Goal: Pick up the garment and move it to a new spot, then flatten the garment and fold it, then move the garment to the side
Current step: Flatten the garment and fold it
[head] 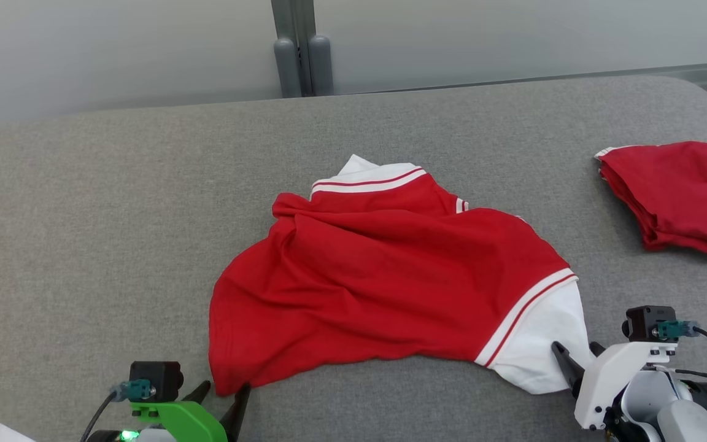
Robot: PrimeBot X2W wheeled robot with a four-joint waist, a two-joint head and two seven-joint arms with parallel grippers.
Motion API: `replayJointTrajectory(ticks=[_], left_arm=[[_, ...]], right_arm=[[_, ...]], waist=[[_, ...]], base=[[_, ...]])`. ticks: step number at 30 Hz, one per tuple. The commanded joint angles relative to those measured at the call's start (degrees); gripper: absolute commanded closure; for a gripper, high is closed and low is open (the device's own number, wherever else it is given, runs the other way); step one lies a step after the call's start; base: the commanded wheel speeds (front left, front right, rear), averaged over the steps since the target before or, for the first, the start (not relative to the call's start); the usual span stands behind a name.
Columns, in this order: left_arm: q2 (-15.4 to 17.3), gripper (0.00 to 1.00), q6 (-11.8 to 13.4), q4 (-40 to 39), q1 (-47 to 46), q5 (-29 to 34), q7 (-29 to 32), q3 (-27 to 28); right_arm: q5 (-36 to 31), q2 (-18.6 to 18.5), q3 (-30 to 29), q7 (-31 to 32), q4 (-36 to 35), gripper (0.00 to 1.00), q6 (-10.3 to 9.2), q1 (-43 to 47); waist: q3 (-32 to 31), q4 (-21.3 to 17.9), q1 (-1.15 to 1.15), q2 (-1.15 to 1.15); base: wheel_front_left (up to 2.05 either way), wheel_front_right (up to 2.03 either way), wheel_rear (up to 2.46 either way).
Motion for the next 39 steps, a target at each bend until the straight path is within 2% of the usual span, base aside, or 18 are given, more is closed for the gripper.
replayJointTrajectory(ticks=[1,6,7,8,9,10,19,25,29,32,36,39], left_arm=[[0.29,0.00,-0.13,1.08,-1.29,-0.33,-0.53,-0.41],[0.28,0.00,-0.42,5.19,-3.89,-1.53,-1.49,-2.03],[0.38,0.05,-0.46,5.98,-4.28,-1.70,-1.80,-2.41],[0.46,0.46,-0.43,6.53,-4.59,-2.00,-1.90,-2.67],[0.57,0.92,-0.47,6.88,-4.89,-2.39,-2.51,-2.94],[0.67,1.00,-0.48,7.12,-5.06,-2.76,-2.90,-3.19],[2.79,1.00,-0.54,5.37,-3.37,-3.69,-5.91,-4.18],[4.98,1.00,-0.54,-0.12,-5.45,-3.72,-6.50,-3.25],[7.72,1.00,-0.55,-3.81,-11.64,-2.98,-4.70,-3.08],[10.12,1.00,-0.53,-4.44,-19.66,-2.91,-3.34,-3.35],[12.08,1.00,-0.54,-2.40,-32.21,-3.01,-2.57,-4.83],[12.29,1.00,-0.53,0.16,-41.87,-4.40,-2.38,-6.96]], right_arm=[[0.76,0.12,0.45,0.06,1.10,0.00,0.00,-0.54],[1.61,0.18,1.79,0.17,3.87,0.01,0.00,-1.46],[1.80,0.17,2.09,0.07,4.23,0.27,0.00,-1.61],[2.05,0.11,2.34,-0.07,4.47,0.54,0.01,-1.75],[2.30,0.07,2.72,-0.36,4.65,0.70,0.01,-1.84],[2.64,0.08,3.06,-0.68,4.65,1.00,0.01,-1.87],[4.53,-1.86,3.66,-5.43,1.08,1.00,0.00,-0.47],[8.39,-2.42,4.07,-7.52,-6.06,1.00,0.00,-2.39],[10.63,-3.84,4.41,-8.32,-10.32,1.00,0.00,-7.41],[11.66,-5.28,5.02,-8.40,-11.95,1.00,0.00,-13.84],[12.20,-7.27,6.38,-9.15,-11.26,1.00,0.00,-23.99],[12.73,-8.72,7.38,-9.97,-9.22,1.00,0.00,-32.16]], waist=[[0.51,-0.13,0.00,0.00],[0.94,-0.08,0.00,0.00],[0.96,-0.05,0.00,0.00],[0.96,-0.03,0.00,0.00],[0.91,-0.01,0.00,0.00],[0.80,0.04,0.00,0.00],[-1.65,0.18,0.00,0.00],[-0.92,-0.14,0.00,0.00],[2.55,-0.25,0.00,0.00],[6.54,-0.18,0.00,0.00],[12.23,-0.07,0.00,0.00],[16.07,0.05,0.00,0.00]], base=[[0.00,0.00,0.00],[0.00,0.00,0.00],[0.00,0.00,0.00],[0.00,0.00,0.00],[0.00,0.00,0.00],[0.00,0.00,0.00],[0.00,0.00,0.00],[0.00,0.00,0.00],[0.00,0.00,0.00],[0.00,0.00,0.00],[0.00,0.00,0.00],[0.00,0.00,0.00]])
